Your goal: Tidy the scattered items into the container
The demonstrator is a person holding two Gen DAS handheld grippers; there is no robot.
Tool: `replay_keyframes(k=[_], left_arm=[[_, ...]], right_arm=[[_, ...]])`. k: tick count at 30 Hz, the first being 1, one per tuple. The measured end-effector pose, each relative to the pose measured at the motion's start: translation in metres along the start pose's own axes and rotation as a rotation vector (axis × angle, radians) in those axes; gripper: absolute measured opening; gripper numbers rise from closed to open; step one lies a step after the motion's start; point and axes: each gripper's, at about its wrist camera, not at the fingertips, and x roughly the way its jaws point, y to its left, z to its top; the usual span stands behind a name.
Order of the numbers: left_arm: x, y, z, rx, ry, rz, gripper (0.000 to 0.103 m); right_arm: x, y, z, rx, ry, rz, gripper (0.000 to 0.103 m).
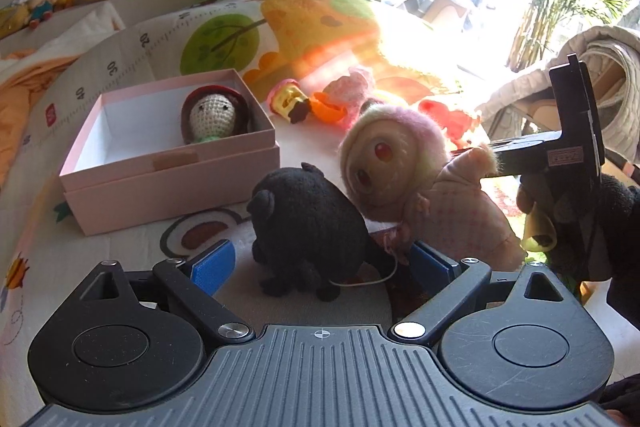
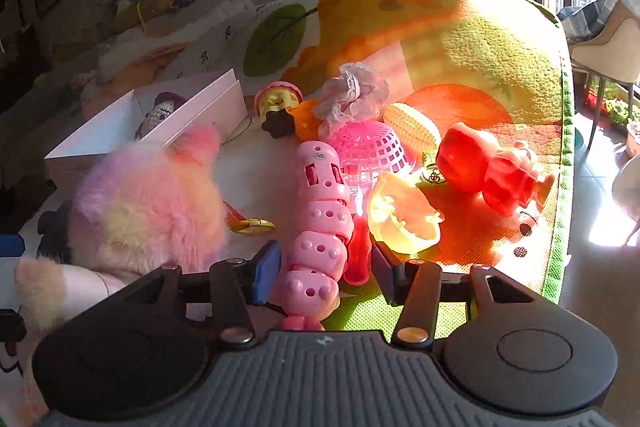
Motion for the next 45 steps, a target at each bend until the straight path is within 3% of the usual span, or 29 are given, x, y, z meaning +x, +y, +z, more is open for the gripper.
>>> replay_keyframes(k=[3,5,13,16,18,22,24,27,30,35,37,42,45], left_arm=[[0.0,0.001,-0.001,-0.002,0.004,0.003,0.097],[0.001,0.001,-0.002,-0.006,0.006,0.003,0.097],[-0.004,-0.001,-0.006,-0.009,0.004,-0.01,0.097],[-0.004,-0.005,-0.006,-0.001,0.005,-0.019,0.097],[-0.005,-0.01,-0.005,0.012,0.002,-0.028,0.097],[-0.007,-0.017,-0.005,0.029,0.0,-0.034,0.097],[-0.008,-0.018,-0.005,0.033,-0.001,-0.031,0.097],[-0.009,-0.016,-0.005,0.034,0.004,-0.019,0.097],[-0.007,-0.011,-0.005,0.027,0.011,-0.003,0.097],[-0.004,-0.006,-0.006,0.009,0.023,0.005,0.097],[-0.005,-0.005,-0.007,0.006,0.023,0.004,0.097],[-0.009,0.004,-0.01,-0.015,0.012,0.009,0.097],[-0.01,0.008,-0.016,-0.024,0.013,0.026,0.097]], right_arm=[[-0.001,0.003,-0.004,-0.028,0.009,-0.021,0.044],[-0.005,0.004,-0.004,-0.045,0.018,-0.047,0.031],[-0.052,-0.008,-0.029,0.04,0.048,-0.063,0.031],[-0.074,-0.01,-0.04,0.055,0.061,0.086,0.031],[-0.088,-0.015,-0.038,0.082,0.024,0.127,0.033],[-0.093,-0.043,-0.018,0.205,-0.089,0.081,0.051],[-0.086,-0.057,-0.006,0.228,-0.137,0.01,0.051],[-0.062,-0.071,0.013,0.16,-0.182,-0.106,0.056],[-0.026,-0.077,0.033,0.021,-0.147,-0.18,0.058],[0.032,-0.09,0.053,-0.079,0.011,-0.157,0.062],[0.038,-0.087,0.051,-0.096,0.044,-0.153,0.05],[-0.007,-0.065,0.052,-0.046,-0.06,-0.144,0.05],[-0.055,-0.036,0.053,-0.05,-0.143,-0.066,0.05]])
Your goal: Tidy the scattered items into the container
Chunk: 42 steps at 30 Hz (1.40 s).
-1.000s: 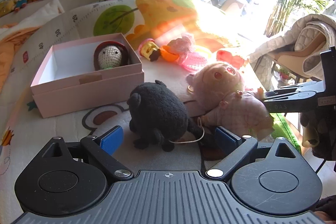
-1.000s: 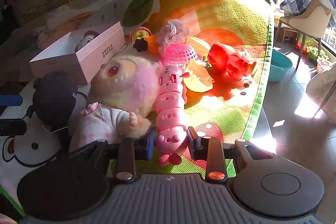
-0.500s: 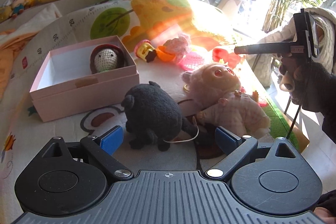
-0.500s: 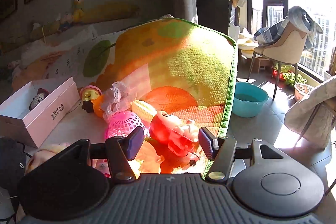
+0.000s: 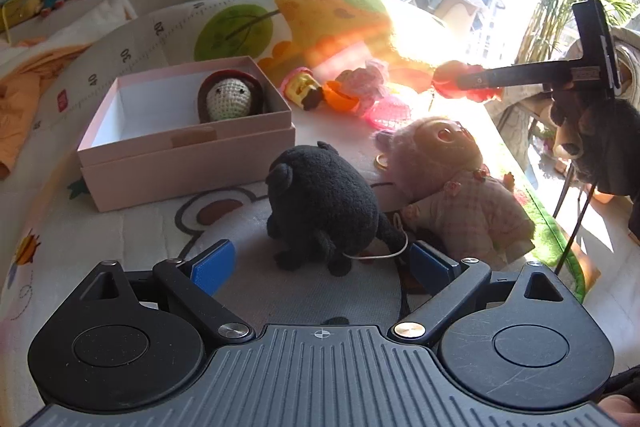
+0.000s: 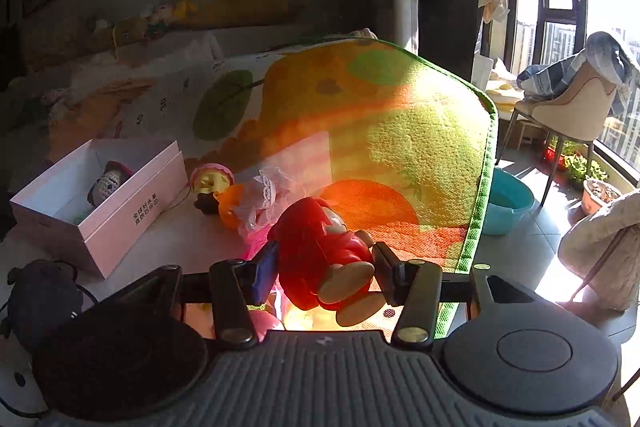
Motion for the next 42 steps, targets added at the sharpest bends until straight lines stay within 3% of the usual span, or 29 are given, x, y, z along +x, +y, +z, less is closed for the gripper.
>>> replay_keyframes(k=[4,8,10,14,18,20,23,26,29,34,39,42], left_arm=[[-0.001,0.008,-0.01,-0.011,0.013,0.065,0.097],[-0.007,0.024,-0.016,-0.039,0.029,0.142,0.097],[-0.01,0.035,-0.019,-0.059,0.049,0.199,0.097],[-0.017,0.061,-0.024,-0.126,0.081,0.276,0.097],[-0.027,0.073,-0.026,-0.157,0.076,0.3,0.097],[-0.03,0.073,-0.024,-0.162,0.07,0.293,0.097],[-0.032,0.067,-0.021,-0.147,0.056,0.269,0.098],[-0.032,0.06,-0.018,-0.14,0.049,0.229,0.098],[-0.034,0.054,-0.016,-0.158,0.037,0.157,0.098],[-0.032,0.04,-0.015,-0.188,0.051,0.012,0.097],[-0.021,0.014,-0.016,-0.1,0.065,-0.004,0.097],[-0.018,0.011,-0.015,-0.068,0.057,0.053,0.097]], right_arm=[[-0.046,0.056,-0.008,-0.062,-0.02,0.181,0.05],[-0.058,0.122,-0.034,-0.121,0.07,0.4,0.05],[-0.054,0.151,-0.048,-0.164,0.111,0.47,0.05],[-0.041,0.194,-0.066,-0.262,0.135,0.468,0.05],[-0.044,0.227,-0.08,-0.438,0.051,0.32,0.051],[-0.044,0.231,-0.082,-0.43,0.08,0.365,0.052],[-0.052,0.222,-0.082,-0.35,0.116,0.507,0.056],[-0.059,0.206,-0.077,-0.287,0.108,0.544,0.06],[-0.067,0.18,-0.073,-0.232,0.075,0.482,0.063],[-0.072,0.121,-0.068,-0.086,0.018,0.279,0.069],[-0.076,0.08,-0.071,0.005,-0.033,0.105,0.078],[-0.076,0.064,-0.073,0.058,-0.037,0.073,0.079]])
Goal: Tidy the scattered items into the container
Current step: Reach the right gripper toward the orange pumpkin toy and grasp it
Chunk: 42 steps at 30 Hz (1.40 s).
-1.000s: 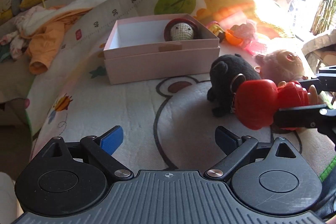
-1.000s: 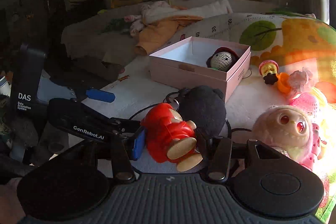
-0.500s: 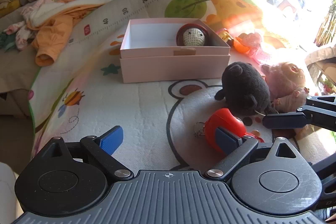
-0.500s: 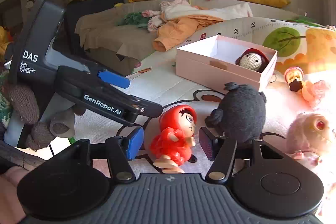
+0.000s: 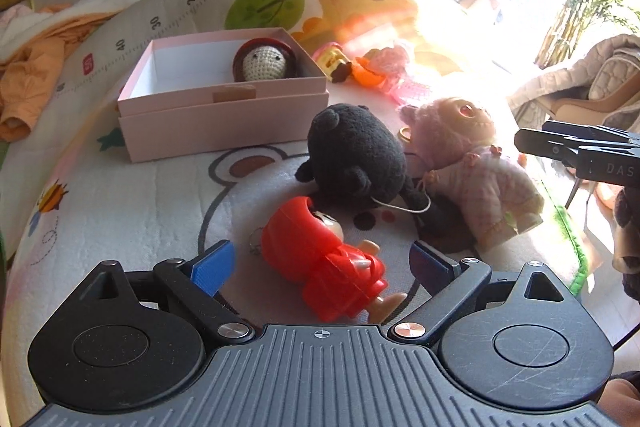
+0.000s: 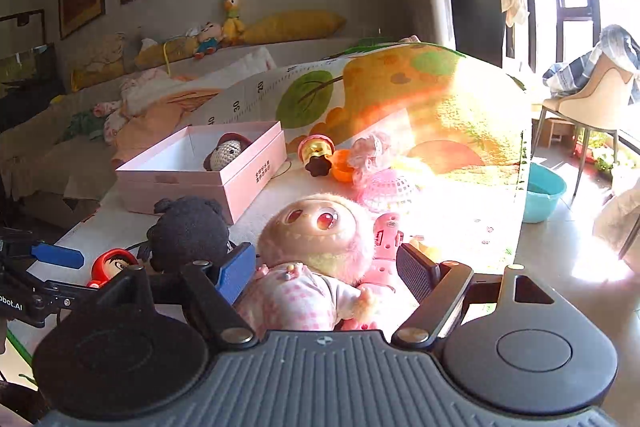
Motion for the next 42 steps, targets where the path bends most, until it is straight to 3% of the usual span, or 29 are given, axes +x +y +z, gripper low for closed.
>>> replay_keyframes(k=[8,13,18,20,22,24,25,29,32,36,37,39,40,42], left_arm=[[-0.012,0.031,-0.002,0.035,-0.029,0.19,0.098],[-0.021,0.048,0.0,0.023,-0.05,0.231,0.098],[-0.021,0.033,0.001,0.061,-0.05,0.092,0.098],[-0.012,0.016,-0.001,0.114,-0.042,0.064,0.098],[0.0,0.004,-0.003,0.152,-0.026,0.062,0.098],[0.012,-0.003,-0.004,0.181,-0.009,0.08,0.098],[0.016,-0.006,-0.005,0.192,-0.005,0.091,0.096],[0.027,-0.002,-0.007,0.184,0.027,0.104,0.073],[0.028,0.009,-0.006,0.149,0.041,0.121,0.06],[0.021,0.02,-0.005,0.118,0.038,0.138,0.06],[0.019,0.022,-0.005,0.112,0.035,0.131,0.061],[0.016,0.025,-0.005,0.096,0.034,0.097,0.072],[0.014,0.024,-0.004,0.09,0.028,0.082,0.082],[0.015,0.02,-0.003,0.104,0.021,0.074,0.087]], right_arm=[[0.01,-0.004,-0.008,0.03,0.016,-0.008,0.082],[0.01,-0.006,-0.01,0.022,0.008,-0.022,0.082],[0.015,-0.028,-0.008,0.059,0.018,-0.059,0.077],[0.023,-0.044,-0.005,0.111,0.044,-0.043,0.058],[0.034,-0.062,-0.001,0.179,0.075,-0.039,0.049],[0.046,-0.08,0.004,0.234,0.087,-0.038,0.048],[0.052,-0.086,0.007,0.249,0.086,-0.044,0.048],[0.082,-0.108,0.02,0.307,0.091,-0.044,0.049],[0.109,-0.114,0.026,0.317,0.117,-0.042,0.059],[0.137,-0.111,0.027,0.283,0.155,-0.049,0.059],[0.139,-0.11,0.027,0.283,0.169,-0.054,0.05],[0.139,-0.108,0.028,0.276,0.173,-0.059,0.049],[0.137,-0.108,0.028,0.276,0.172,-0.061,0.049],[0.128,-0.107,0.03,0.277,0.16,-0.072,0.049]])
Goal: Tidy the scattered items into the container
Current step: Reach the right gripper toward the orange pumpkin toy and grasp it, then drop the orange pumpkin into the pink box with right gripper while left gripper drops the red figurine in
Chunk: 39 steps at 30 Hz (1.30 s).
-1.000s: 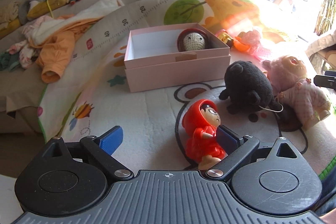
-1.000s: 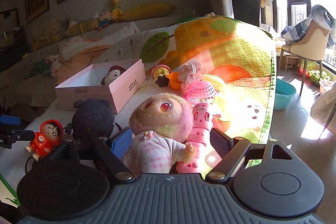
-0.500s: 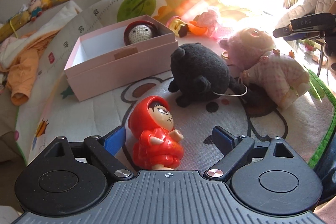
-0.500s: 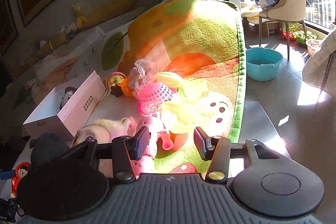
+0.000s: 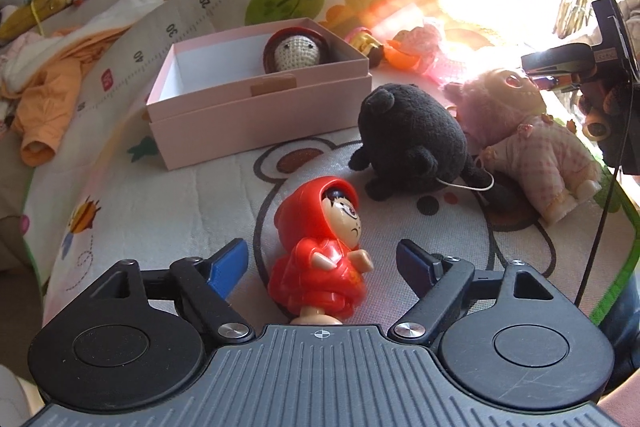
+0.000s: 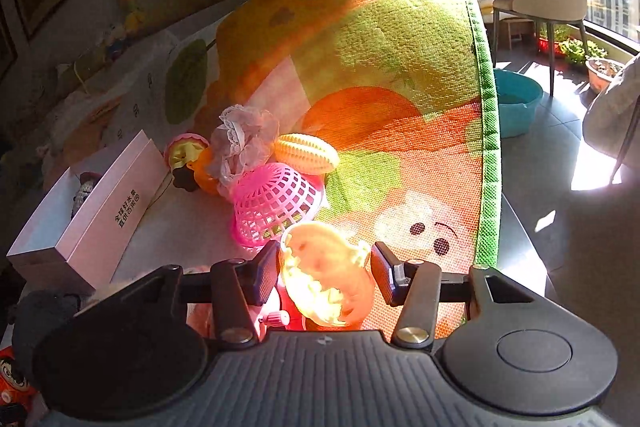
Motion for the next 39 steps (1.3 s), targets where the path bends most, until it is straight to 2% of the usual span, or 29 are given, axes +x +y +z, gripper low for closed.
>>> replay_keyframes(k=[3,6,9,10,13,17,19,23,27,31,34,36,37,39], left_arm=[[0.007,-0.01,0.002,0.036,0.003,-0.009,0.087],[0.018,-0.018,0.003,0.067,0.018,0.013,0.083],[0.022,-0.017,0.004,0.072,0.011,0.035,0.064],[0.022,-0.016,0.004,0.07,0.008,0.039,0.054],[0.019,-0.012,0.003,0.059,0.001,0.036,0.054],[0.009,-0.004,0.006,0.042,-0.028,0.021,0.054],[0.002,0.003,0.018,0.051,-0.068,0.029,0.054],[-0.002,0.025,0.065,0.084,-0.172,0.062,0.054],[0.022,0.054,0.116,0.096,-0.22,0.089,0.054],[0.061,0.078,0.159,0.133,-0.227,0.096,0.054],[0.097,0.093,0.185,0.16,-0.223,0.09,0.055],[0.12,0.102,0.196,0.156,-0.203,0.08,0.06],[0.126,0.107,0.198,0.139,-0.187,0.079,0.063],[0.127,0.115,0.194,0.099,-0.181,0.068,0.069]], right_arm=[[-0.029,0.009,0.0,-0.032,-0.054,-0.01,0.049],[-0.067,0.026,0.0,-0.088,-0.096,0.061,0.049],[-0.1,0.049,-0.001,-0.153,-0.117,0.14,0.049],[-0.109,0.056,-0.002,-0.169,-0.119,0.173,0.049],[-0.124,0.081,-0.004,-0.205,-0.107,0.266,0.049],[-0.123,0.116,-0.005,-0.235,-0.052,0.392,0.049],[-0.117,0.134,-0.002,-0.256,-0.032,0.438,0.049],[-0.095,0.163,0.017,-0.276,-0.011,0.488,0.049],[-0.055,0.185,0.049,-0.262,0.028,0.481,0.049],[-0.004,0.21,0.088,-0.266,0.055,0.459,0.049],[0.042,0.225,0.112,-0.259,0.035,0.431,0.05],[0.075,0.228,0.123,-0.21,0.066,0.429,0.054],[0.086,0.226,0.127,-0.18,0.086,0.422,0.057],[0.096,0.219,0.13,-0.178,0.088,0.42,0.057]])
